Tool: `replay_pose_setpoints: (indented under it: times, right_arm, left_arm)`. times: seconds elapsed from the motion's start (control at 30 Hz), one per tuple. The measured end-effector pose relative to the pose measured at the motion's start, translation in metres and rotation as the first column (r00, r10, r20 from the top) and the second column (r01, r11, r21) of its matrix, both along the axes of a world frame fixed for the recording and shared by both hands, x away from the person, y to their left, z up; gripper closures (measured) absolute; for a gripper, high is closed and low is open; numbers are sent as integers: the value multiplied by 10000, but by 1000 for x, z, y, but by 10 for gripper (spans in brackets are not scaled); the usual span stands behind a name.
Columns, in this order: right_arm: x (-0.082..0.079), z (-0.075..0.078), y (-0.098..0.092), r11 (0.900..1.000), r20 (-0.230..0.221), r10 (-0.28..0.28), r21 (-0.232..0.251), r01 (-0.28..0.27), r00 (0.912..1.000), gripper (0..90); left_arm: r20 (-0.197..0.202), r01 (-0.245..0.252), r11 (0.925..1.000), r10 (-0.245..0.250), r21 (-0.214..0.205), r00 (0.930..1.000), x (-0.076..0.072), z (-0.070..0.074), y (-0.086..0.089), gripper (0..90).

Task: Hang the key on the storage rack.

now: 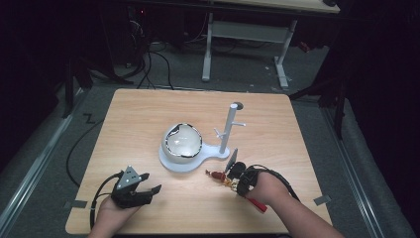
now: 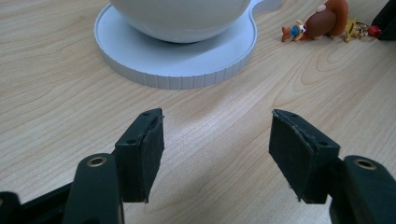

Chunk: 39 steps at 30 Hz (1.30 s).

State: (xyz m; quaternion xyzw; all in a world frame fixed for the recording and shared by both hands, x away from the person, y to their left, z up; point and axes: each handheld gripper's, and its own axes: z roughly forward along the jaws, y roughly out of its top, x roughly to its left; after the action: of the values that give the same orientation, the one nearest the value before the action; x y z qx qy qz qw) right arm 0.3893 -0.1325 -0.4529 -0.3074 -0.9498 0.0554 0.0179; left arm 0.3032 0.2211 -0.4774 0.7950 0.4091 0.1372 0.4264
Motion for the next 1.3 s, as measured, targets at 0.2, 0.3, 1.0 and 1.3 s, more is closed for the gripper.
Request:
replay_pose_setpoints:
  times: [0.2, 0.3, 1.0, 1.3]
  right_arm:
    - [-3, 1, 0, 9998, 15, 198, -27, -198, 9998, 747]
    - [-4, 8, -2, 9997, 36, 158, 204, -159, 9999, 747]
    - [4, 102, -22, 9993, 774, -255, 287, 233, 9967, 748]
    - [9, 132, -28, 9988, 1125, -373, 355, 335, 9929, 748]
  left_arm:
    - [212, -152, 9998, 149, 115, 9997, -1, 0, -1, 319]
    - [216, -121, 9997, 117, 192, 9997, -1, -1, -1, 310]
    - [172, 97, 9991, -104, 405, 9998, -1, -3, -5, 303]
    - [145, 165, 9989, -172, 440, 9997, -2, -4, -5, 304]
